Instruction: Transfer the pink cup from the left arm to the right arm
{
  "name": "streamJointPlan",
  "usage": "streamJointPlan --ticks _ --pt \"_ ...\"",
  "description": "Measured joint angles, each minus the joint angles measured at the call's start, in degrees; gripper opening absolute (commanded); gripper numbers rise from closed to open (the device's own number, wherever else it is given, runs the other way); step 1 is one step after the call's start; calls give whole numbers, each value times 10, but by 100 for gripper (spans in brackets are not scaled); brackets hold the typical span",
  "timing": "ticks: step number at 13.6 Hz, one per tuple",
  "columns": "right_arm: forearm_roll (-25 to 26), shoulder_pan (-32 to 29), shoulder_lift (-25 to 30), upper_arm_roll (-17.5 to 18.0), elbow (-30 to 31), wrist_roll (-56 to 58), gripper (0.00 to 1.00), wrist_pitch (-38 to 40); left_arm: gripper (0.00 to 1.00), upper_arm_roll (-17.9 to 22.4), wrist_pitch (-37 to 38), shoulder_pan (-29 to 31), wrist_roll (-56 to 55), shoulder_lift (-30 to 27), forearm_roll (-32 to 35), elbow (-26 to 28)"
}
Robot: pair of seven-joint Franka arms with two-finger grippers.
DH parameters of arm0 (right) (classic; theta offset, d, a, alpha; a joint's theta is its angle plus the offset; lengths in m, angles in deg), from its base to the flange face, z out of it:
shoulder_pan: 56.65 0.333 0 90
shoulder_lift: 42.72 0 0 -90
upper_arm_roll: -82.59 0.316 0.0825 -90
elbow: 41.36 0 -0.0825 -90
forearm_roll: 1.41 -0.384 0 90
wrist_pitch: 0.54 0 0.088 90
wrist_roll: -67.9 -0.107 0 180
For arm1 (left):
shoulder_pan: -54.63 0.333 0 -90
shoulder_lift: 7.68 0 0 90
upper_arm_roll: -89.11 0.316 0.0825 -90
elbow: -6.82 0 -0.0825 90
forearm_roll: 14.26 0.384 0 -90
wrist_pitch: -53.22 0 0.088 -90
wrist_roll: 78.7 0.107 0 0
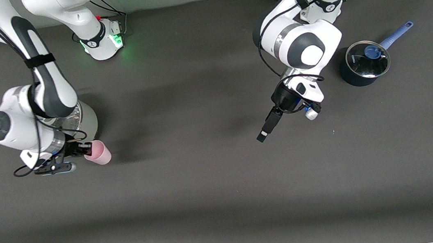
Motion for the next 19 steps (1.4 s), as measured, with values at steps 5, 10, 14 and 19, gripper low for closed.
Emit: streamJointPlan --ticks 5,10,14,19 --pt "-6 1 -44 1 13 0 45 -47 100 7 45 7 -35 20 27 -8" --pt "-12 4 -5 2 -20 -1 100 36 100 8 166 27 -310 32 166 -10" --pt "-15 21 118 3 -104 -56 100 224 100 6 216 41 -550 35 359 13" --pt "-1 37 162 2 -260 -123 100 439 100 21 375 88 -700 10 614 88"
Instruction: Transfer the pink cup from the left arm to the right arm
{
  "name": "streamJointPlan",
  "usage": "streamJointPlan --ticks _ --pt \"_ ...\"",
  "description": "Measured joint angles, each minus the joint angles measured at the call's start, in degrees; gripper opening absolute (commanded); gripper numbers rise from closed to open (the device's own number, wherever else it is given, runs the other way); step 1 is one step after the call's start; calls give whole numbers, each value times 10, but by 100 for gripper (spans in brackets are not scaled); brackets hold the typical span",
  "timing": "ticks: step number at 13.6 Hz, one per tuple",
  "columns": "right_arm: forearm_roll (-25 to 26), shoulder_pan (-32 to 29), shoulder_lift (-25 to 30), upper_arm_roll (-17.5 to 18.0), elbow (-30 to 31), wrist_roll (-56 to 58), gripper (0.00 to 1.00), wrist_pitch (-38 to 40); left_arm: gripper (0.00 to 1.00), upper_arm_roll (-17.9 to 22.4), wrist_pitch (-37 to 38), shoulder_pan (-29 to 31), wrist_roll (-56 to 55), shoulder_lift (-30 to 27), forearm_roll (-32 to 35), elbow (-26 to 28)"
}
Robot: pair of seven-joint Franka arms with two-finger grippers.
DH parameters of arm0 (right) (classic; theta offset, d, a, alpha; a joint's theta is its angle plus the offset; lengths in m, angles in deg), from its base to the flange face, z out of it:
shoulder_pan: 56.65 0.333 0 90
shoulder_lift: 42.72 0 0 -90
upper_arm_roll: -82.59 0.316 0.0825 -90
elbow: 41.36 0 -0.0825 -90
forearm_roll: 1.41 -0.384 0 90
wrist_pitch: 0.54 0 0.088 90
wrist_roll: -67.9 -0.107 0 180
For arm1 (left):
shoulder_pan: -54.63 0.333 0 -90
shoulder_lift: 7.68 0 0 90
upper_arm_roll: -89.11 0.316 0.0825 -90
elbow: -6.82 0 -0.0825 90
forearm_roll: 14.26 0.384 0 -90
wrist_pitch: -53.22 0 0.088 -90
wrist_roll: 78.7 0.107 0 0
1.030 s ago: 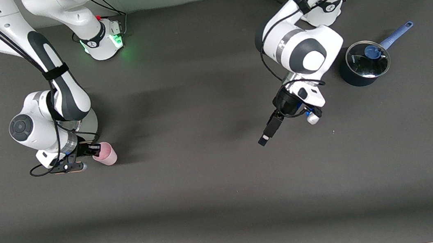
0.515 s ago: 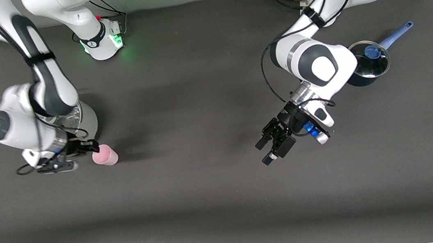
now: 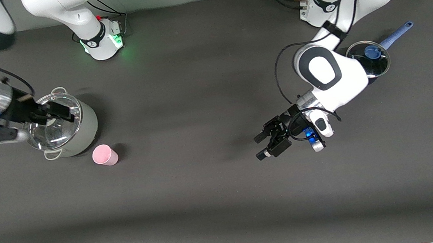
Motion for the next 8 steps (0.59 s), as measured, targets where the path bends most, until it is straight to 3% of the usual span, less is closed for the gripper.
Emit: streamJointPlan --ticks 2,5,8 --pt "11 -2 -3 -5 -44 -2 100 47 100 61 133 6 -26 -45 119 22" --pt "23 -6 -10 -7 -63 -2 100 67 100 168 342 15 -43 -116 341 28" --pt "25 -7 -19 -7 -65 -2 100 67 100 233 448 23 -29 -158 538 14"
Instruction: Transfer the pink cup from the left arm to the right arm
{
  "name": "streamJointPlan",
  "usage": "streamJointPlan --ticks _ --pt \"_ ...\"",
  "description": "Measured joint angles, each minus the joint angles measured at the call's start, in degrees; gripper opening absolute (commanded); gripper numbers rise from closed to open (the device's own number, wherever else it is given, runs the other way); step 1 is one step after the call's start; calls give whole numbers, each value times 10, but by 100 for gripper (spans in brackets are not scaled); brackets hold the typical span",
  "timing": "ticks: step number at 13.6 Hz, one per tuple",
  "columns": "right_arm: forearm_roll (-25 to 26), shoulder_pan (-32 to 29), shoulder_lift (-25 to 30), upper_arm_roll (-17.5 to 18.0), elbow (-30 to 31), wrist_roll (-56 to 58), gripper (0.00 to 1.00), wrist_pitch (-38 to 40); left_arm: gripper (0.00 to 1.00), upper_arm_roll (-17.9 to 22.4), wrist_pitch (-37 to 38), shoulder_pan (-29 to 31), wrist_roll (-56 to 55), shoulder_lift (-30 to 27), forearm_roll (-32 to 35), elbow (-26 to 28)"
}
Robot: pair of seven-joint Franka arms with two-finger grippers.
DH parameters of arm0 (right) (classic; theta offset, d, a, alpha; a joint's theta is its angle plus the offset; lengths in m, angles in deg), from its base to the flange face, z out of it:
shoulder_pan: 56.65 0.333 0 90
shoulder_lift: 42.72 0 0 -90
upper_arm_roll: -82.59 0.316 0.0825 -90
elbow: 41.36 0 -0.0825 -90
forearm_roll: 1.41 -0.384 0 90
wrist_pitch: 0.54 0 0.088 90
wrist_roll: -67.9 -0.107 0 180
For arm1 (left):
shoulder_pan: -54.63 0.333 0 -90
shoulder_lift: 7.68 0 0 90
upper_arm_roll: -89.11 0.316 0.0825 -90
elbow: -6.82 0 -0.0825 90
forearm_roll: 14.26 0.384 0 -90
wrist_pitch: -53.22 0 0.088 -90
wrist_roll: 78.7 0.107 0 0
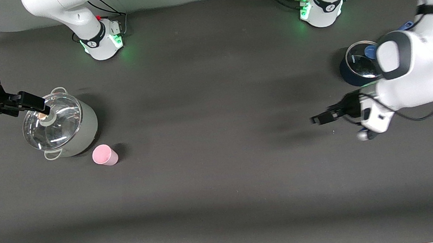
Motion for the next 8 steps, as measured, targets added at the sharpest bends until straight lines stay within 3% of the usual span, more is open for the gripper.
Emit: streamJointPlan --ticks 3,8 --pt "1 0 -1 -1 -1 4 100 0 100 29 48 1 107 -10 100 -33" --pt "1 -7 -1 -9 -2 16 100 0 100 41 121 2 178 -11 153 -110"
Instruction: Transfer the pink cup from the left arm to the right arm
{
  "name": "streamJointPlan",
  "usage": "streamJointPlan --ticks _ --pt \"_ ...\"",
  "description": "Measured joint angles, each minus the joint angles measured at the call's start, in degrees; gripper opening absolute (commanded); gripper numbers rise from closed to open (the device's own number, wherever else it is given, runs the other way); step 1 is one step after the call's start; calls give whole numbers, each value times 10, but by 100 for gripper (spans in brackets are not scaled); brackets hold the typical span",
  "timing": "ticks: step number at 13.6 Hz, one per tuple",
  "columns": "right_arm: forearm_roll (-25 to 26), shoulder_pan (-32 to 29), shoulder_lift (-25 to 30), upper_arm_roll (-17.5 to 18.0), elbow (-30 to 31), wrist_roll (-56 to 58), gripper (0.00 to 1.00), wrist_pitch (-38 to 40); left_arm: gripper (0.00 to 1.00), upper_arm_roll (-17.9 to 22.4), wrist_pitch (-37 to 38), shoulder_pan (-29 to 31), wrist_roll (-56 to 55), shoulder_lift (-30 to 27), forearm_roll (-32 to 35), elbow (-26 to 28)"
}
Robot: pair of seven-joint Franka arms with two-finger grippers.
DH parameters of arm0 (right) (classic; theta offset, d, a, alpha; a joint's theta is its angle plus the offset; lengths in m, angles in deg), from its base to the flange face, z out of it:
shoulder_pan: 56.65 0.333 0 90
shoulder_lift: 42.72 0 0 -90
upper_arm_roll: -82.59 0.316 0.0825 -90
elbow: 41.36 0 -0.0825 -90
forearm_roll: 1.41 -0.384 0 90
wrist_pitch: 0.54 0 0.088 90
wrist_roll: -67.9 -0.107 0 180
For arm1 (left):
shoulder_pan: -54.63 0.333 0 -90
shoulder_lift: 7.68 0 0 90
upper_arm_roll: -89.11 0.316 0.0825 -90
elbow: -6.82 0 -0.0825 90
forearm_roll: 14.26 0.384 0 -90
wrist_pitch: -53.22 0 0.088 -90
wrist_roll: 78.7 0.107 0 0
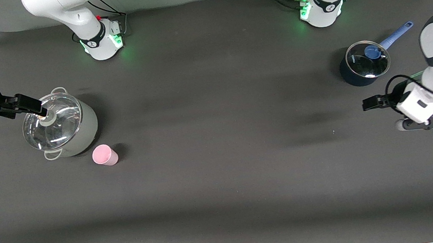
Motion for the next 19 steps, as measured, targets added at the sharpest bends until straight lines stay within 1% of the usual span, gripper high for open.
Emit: streamJointPlan --ticks 1,3,5,7,9,10,12,13,15,17,19 --pt "0 -16 0 8 0 0 100 0 100 1 25 1 2 -1 1 -23" --pt "0 -58 0 36 -1 2 100 0 100 2 83 3 2 -2 3 -77" --pt "0 -73 4 44 -2 3 100 0 100 2 124 3 2 -5 4 -114" --pt "0 -74 11 46 -1 3 100 3 100 2 133 3 1 -14 4 -118" --pt "0 -76 25 52 9 4 100 9 100 4 125 -5 0 -32 4 -102" --pt "0 -81 34 62 17 4 100 10 100 20 119 -24 -1 -44 4 -88" --pt "0 -93 46 87 31 4 100 12 100 89 109 -93 -2 -65 3 -64" --pt "0 -94 48 92 35 4 100 13 100 125 104 -130 -2 -75 3 -54" --pt "0 -95 48 94 38 4 100 12 100 176 102 -183 -2 -88 2 -39" --pt "0 -97 48 94 38 4 100 11 100 209 105 -218 -2 -97 -1 -35" --pt "0 -98 48 94 38 4 100 11 100 218 126 -226 -2 -106 -8 -39"
